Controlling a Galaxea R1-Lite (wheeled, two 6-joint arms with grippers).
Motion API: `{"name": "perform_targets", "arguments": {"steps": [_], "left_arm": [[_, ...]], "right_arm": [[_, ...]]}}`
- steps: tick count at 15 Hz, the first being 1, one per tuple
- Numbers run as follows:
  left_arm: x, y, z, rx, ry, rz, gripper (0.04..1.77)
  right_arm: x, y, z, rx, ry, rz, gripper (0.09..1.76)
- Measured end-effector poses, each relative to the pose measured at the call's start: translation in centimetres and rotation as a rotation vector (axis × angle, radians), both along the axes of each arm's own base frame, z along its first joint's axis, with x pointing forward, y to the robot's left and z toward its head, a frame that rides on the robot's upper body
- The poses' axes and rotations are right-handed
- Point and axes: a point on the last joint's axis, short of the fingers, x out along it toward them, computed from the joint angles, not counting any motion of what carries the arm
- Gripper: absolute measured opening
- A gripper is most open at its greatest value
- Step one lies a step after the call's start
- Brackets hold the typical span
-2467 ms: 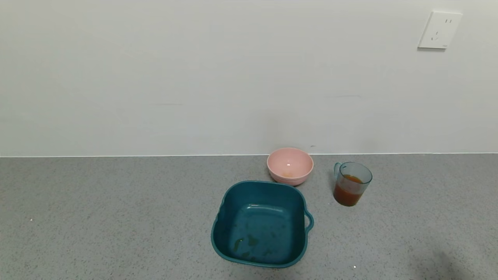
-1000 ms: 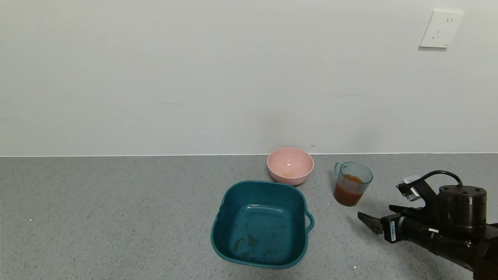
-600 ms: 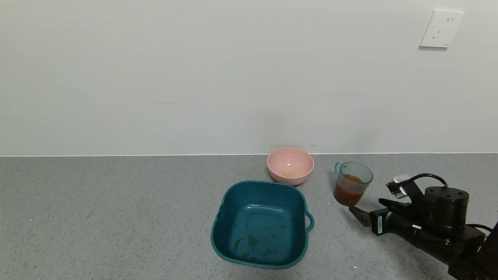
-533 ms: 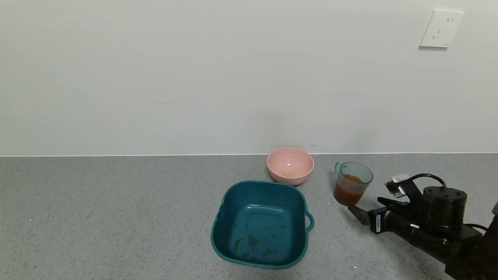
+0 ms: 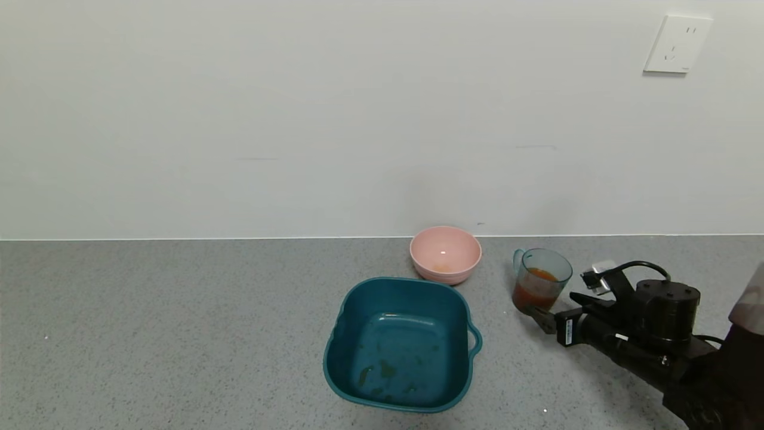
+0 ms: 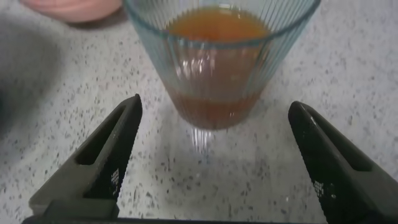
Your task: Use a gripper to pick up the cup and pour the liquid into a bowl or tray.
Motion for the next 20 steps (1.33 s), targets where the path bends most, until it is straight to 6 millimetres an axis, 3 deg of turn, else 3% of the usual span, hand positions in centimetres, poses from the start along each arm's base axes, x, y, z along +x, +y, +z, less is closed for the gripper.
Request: {"name": "perform_targets", "arguments": {"steps": [9,20], "left_arm": [[0.0,0.0,0.0,0.000,0.000,0.000,1.72],[0.0,0.0,0.0,0.000,0.000,0.000,1.72]], "right_arm": [[1.8,0.5,-1.7,0.011,-0.097,-0.009,1.71],[3.6,1.4,-1.9,0.013,-0.140,-0.020,1.71]]}}
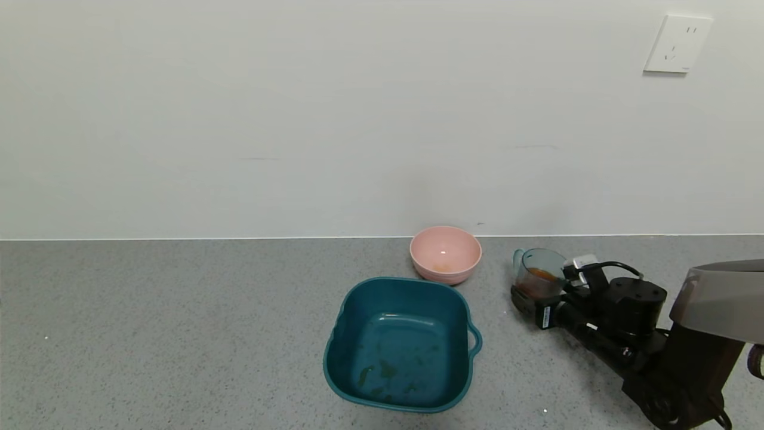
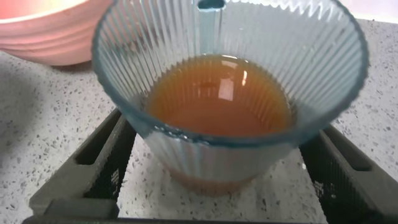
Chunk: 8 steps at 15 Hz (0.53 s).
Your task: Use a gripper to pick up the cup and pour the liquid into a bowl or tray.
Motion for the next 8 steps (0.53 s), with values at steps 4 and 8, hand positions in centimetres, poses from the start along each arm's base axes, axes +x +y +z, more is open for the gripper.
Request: {"name": "perform_targets", "arguments": {"steps": [4,8], "left_arm": [[0.00,0.00,0.00,0.000,0.000,0.000,1.72],[0.00,0.00,0.00,0.000,0.000,0.000,1.72]], "right_arm": [[0.32,0.06,0.14,0.002,-0.013,-0.002,1.71],[0.54,0.12,0.11,0.003,-0.018,-0.003,1.71]]}}
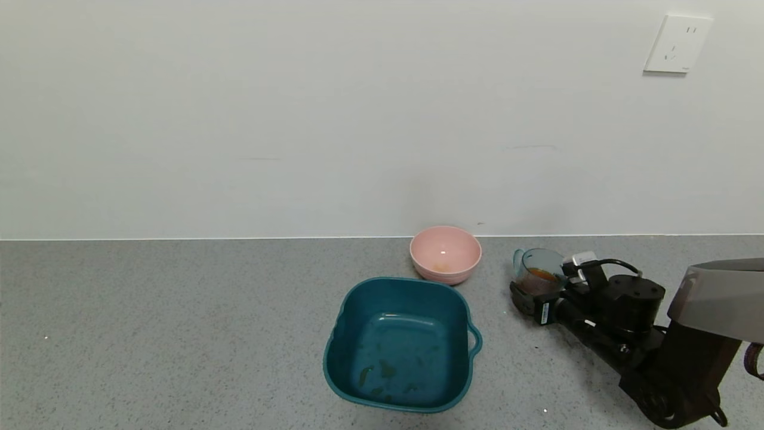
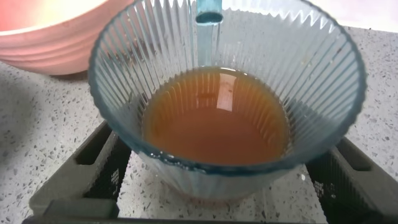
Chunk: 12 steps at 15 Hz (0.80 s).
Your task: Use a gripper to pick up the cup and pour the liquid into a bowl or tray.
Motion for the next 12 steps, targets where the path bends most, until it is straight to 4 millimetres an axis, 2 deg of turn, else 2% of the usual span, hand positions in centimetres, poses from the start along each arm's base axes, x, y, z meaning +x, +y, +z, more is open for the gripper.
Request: {"name": "perform_targets", "arguments": {"steps": [1,3,4,12], "left_arm": [[0.00,0.00,0.00,0.000,0.000,0.000,1.72],[0.00,0.00,0.00,0.000,0.000,0.000,1.72],[0.00,0.00,0.00,0.000,0.000,0.000,1.72],[0.00,0.00,0.00,0.000,0.000,0.000,1.72]], "right_arm": [[0.05,0.01,-0.07,0.000,0.001,0.000,1.71],[0.13,0.04,-0.15,0.000,0.001,0.000,1.44],[0.12,0.06,-0.17,0.000,0.002,0.002,1.37],[-0.08,0.02,-0.22,-0.002,0.008,0.004,1.35]]}}
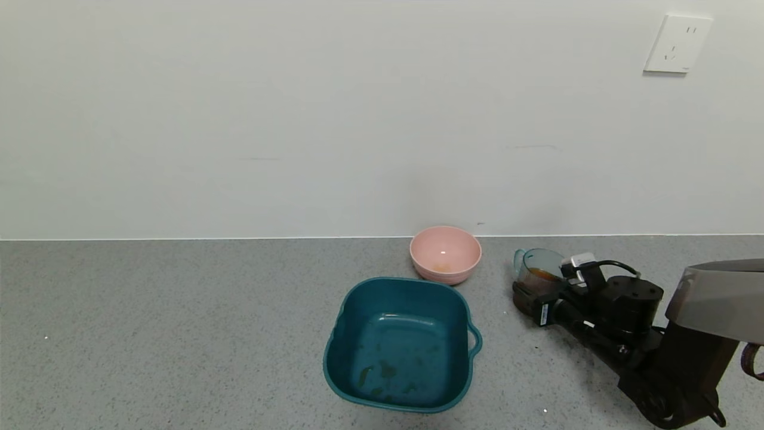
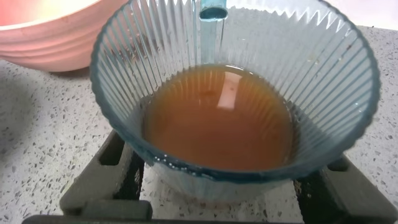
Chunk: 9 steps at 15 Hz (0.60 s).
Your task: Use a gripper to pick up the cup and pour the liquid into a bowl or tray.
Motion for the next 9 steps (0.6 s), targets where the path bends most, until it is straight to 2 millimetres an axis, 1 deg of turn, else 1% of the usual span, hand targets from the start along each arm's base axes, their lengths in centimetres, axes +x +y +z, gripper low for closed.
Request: {"name": "perform_targets", "arguments": {"steps": [3,5,7,9], "left_arm": [[0.0,0.0,0.0,0.000,0.000,0.000,1.72],[0.0,0.0,0.0,0.000,0.000,0.000,1.72],[0.0,0.0,0.0,0.000,0.000,0.000,1.72],[0.0,0.0,0.0,0.000,0.000,0.000,1.72]], "right_arm": [[-0.1,0.0,0.3,-0.002,-0.004,0.000,1.35],[-0.1,0.1,0.9,-0.001,-0.011,0.001,1.35],[-0.2,0.1,1.8,-0.004,0.003,0.003,1.35],[-0.3,0.1,3.1,-0.007,0.016,0.004,1.34]]}}
